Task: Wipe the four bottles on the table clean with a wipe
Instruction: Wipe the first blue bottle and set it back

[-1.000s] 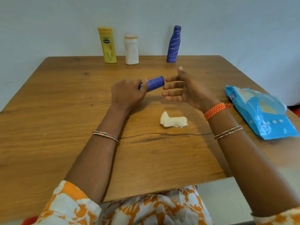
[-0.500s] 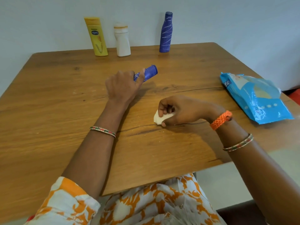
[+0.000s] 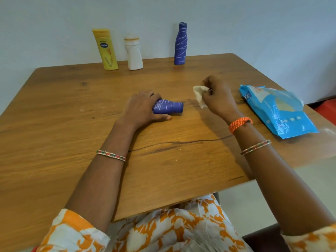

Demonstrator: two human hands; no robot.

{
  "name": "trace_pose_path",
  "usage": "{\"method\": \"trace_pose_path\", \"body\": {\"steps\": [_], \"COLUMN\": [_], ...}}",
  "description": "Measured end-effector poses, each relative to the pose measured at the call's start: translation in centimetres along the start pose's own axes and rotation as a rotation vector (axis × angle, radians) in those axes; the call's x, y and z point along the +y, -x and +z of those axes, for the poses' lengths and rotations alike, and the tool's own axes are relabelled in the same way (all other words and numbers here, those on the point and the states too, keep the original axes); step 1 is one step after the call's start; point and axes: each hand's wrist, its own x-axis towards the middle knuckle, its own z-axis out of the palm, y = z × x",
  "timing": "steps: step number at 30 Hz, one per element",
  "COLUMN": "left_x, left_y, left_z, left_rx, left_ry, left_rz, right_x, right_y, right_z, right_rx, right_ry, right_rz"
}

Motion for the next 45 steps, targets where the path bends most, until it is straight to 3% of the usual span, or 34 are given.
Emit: {"method": "trace_pose_path", "body": {"steps": [5,10,14,17,18,20,22,24,26,28,32,35,38,39,40,45], "left_x": [-0.2,-0.3,-0.2,-0.2,-0.2,-0.2,-0.2,-0.3,-0.2,-0.2,-0.2,-0.3,-0.3,-0.4,-0.5,0.2], "left_y": [0.0,0.1,-0.1,-0.1,-0.1,-0.1,-0.1,0.0,0.0,0.0,0.1,0.2,0.2,0.2,0.3,0.0], "left_z": [-0.1,-0.1,-0.2,-0.1,-0.1,-0.1,-0.1,-0.1,-0.2,-0.2,0.0,0.2,0.2,0.1,0.0,0.2], "left_rx": [-0.028,-0.039,-0.061,-0.048,-0.049,-0.050,-0.041,-0.045,-0.055,-0.061,-0.022,0.002,0.023,0.026,0.036,0.217], "left_ry": [0.008,0.002,0.007,0.005,0.000,-0.004,0.002,0.009,0.017,0.020,0.020,0.032,0.054,0.068,0.107,0.497], "left_rz": [0.071,0.074,0.067,0.065,0.065,0.068,0.075,0.079,0.075,0.071,0.088,0.084,0.096,0.099,0.092,-0.015], "right_x": [-0.5,0.0,0.2,-0.8,-1.1,-1.5,-1.0,-0.8,-0.4,0.0,-0.1,-0.2,-0.8,-1.0,-1.0,-0.7], "right_y": [1.5,2.6,1.6,1.0,1.2,2.2,2.3,1.2,-0.1,-1.1,-2.4,-2.3,-1.5,-1.4,-1.5,-1.8], "right_z": [1.8,1.9,2.0,2.9,3.0,3.0,2.6,2.3,2.4,2.6,2.5,2.8,2.8,2.7,2.6,2.6], "right_rx": [-0.141,-0.288,-0.260,-0.205,-0.188,-0.220,-0.280,-0.272,-0.281,-0.348,-0.388,-0.234,-0.386,-0.442,-0.477,-0.426], "right_ry": [0.040,0.239,-0.087,-0.076,0.027,0.333,0.422,0.192,-0.067,-0.176,-0.308,-0.480,-0.270,-0.215,-0.242,-0.869], "right_rz": [-0.278,-0.662,-0.361,-0.213,-0.265,-0.568,-0.792,-0.635,-0.295,-0.035,0.208,0.122,-0.227,-0.263,-0.248,0.109]}}
